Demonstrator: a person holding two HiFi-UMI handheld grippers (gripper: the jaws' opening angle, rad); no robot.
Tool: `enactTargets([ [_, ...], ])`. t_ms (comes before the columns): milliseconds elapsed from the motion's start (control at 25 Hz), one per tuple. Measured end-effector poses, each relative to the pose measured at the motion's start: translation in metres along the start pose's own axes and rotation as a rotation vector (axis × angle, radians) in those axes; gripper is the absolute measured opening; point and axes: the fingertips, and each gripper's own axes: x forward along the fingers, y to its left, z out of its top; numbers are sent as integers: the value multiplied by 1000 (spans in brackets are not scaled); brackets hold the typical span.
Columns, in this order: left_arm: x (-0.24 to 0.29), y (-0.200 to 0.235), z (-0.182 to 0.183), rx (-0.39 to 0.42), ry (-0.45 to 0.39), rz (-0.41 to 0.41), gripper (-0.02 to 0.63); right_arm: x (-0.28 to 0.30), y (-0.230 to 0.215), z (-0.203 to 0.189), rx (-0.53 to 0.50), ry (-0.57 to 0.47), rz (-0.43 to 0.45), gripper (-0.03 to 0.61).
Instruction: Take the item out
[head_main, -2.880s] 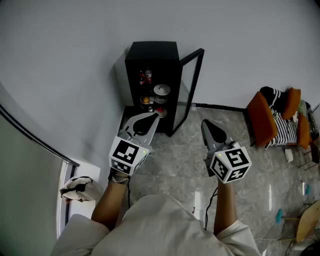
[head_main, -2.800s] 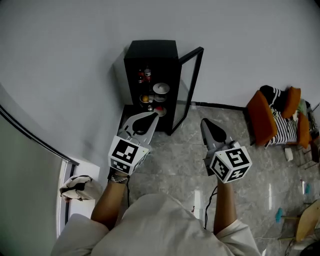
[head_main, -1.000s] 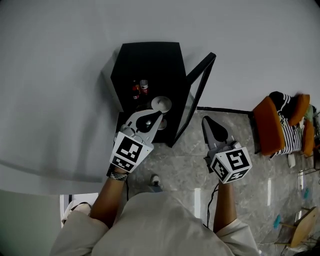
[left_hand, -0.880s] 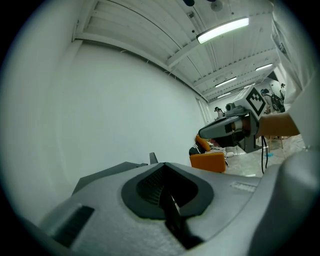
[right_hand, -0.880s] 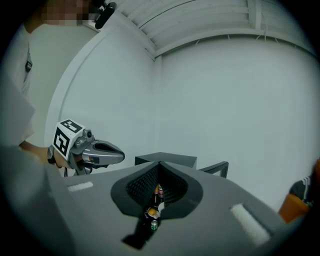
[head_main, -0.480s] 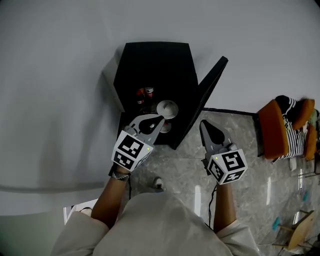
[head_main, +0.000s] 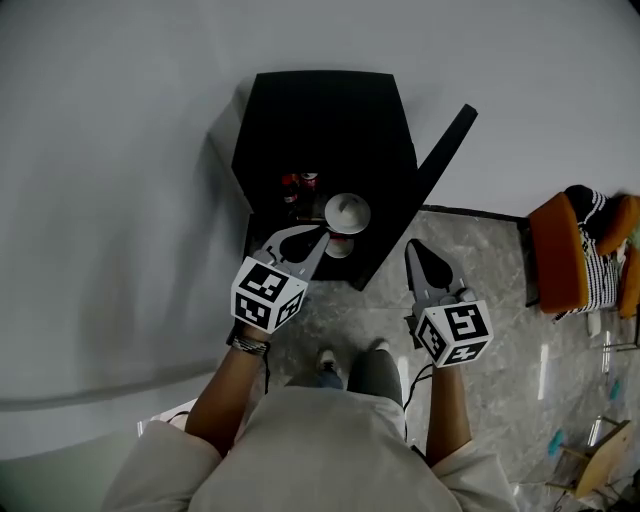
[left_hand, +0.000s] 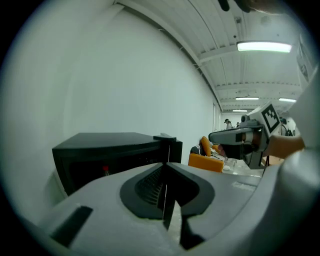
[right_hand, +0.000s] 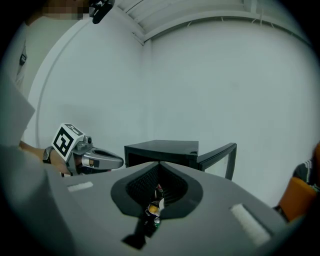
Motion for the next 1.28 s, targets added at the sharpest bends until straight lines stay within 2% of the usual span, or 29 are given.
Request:
enactTargets([
  [80,8,7,-16,-45,28,-8,23,7,-4,-7,11,10,-4,6],
  [240,30,12,-58,-31,145,-26,67,21,-12,-26,23,49,-13,6],
  [440,60,20,-90,-141,164,-33,75,37,-25,-57,51,91,-18,6],
  [600,82,28,-115,-145,215,-14,84,51,-28,-82,64,129,13,6],
  [800,105,46,-139,-324,195,18,89,68,-29,-107,72,179,46,6],
  [920,117,60,-162,-406,202,50,89,78,-31,-117,81,195,53,6],
  [1080,136,66,-192,-527,216,41,103,85,-32,-128,81,227,67,6],
  [1280,159,69,-230,-595,291,24,109,89,-33,-142,94,240,77,6],
])
